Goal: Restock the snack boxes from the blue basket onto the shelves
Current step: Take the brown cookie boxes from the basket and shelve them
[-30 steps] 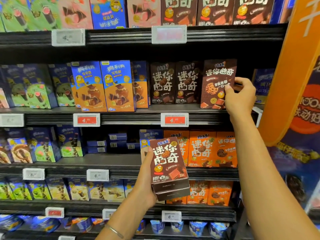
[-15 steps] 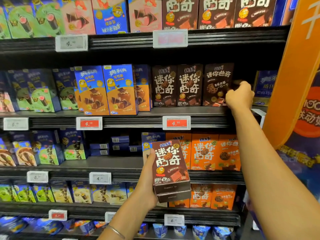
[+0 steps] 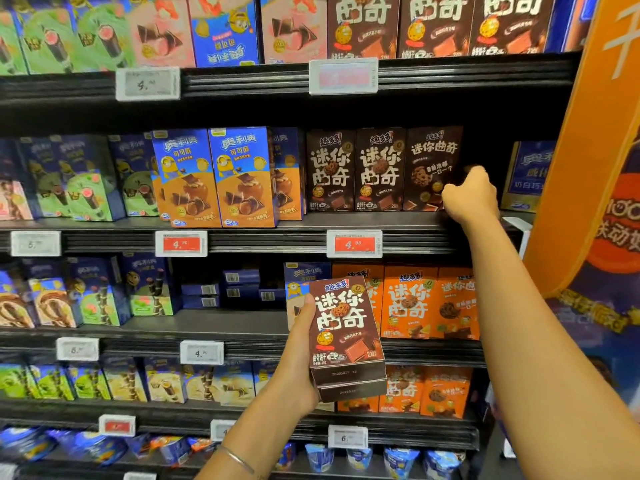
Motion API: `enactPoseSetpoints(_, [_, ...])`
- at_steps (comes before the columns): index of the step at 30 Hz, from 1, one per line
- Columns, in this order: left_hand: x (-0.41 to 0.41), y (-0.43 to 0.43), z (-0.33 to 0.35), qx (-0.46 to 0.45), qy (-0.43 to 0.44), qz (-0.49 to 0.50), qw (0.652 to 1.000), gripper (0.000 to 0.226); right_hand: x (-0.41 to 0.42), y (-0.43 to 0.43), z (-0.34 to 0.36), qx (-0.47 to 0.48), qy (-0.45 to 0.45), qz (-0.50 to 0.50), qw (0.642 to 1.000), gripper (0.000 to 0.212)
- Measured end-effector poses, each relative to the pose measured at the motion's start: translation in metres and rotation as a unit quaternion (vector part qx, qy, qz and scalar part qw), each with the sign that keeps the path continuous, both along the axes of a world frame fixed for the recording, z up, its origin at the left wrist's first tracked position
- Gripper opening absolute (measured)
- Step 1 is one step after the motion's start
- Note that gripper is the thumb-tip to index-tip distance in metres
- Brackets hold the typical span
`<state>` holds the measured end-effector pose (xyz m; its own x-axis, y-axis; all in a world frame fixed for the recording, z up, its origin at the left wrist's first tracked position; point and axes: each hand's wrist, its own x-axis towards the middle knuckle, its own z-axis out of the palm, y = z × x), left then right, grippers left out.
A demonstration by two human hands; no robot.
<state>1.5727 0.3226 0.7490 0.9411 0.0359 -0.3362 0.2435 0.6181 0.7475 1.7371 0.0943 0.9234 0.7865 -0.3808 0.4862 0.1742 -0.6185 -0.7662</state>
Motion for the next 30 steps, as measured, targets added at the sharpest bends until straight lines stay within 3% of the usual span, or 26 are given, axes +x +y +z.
enactPoseSetpoints(3, [0.000, 0.001, -0.002, 0.003, -0.014, 0.008, 1.000, 0.063, -0.026, 0.012, -0.008, 0.057, -0.132, 0.014, 0.990, 0.039])
enactPoseSetpoints(5, [-0.001, 0.001, -0.002, 0.005, -0.024, 0.008, 1.000, 0.065, -0.054, 0.030, -0.024, 0.104, -0.241, 0.032, 0.964, 0.028])
enactPoseSetpoints(7, [-0.003, -0.002, -0.001, 0.005, -0.038, 0.009, 0.999, 0.067, -0.083, 0.049, -0.047, 0.139, -0.294, 0.068, 0.943, 0.021])
enactPoseSetpoints(9, [-0.007, -0.004, 0.000, 0.010, -0.059, 0.011, 0.998, 0.065, -0.106, 0.066, -0.072, 0.152, -0.251, 0.134, 0.947, 0.013])
enactPoseSetpoints(11, [-0.012, -0.005, 0.000, 0.026, -0.079, 0.016, 0.996, 0.059, -0.120, 0.077, -0.093, 0.154, -0.137, 0.217, 0.954, 0.008])
enactPoseSetpoints(16, [-0.021, -0.003, -0.002, 0.100, -0.095, 0.051, 0.989, 0.061, -0.135, 0.082, -0.119, 0.110, 0.178, 0.352, 0.912, 0.048])
enactPoseSetpoints(18, [-0.024, 0.000, -0.004, 0.116, -0.095, 0.069, 0.986, 0.062, -0.137, 0.080, -0.123, 0.112, 0.238, 0.384, 0.885, 0.050])
enactPoseSetpoints(25, [-0.026, 0.010, -0.004, 0.118, -0.144, 0.087, 0.979, 0.076, -0.141, 0.079, -0.130, 0.102, 0.231, 0.433, 0.866, 0.033])
enactPoseSetpoints(28, [-0.024, 0.016, -0.008, 0.063, -0.110, 0.086, 0.988, 0.068, -0.146, 0.077, -0.122, 0.111, 0.210, 0.440, 0.866, 0.031])
enactPoseSetpoints(30, [-0.026, 0.017, -0.008, 0.090, -0.082, 0.097, 0.988, 0.054, -0.150, 0.077, -0.113, 0.101, 0.195, 0.443, 0.869, 0.033])
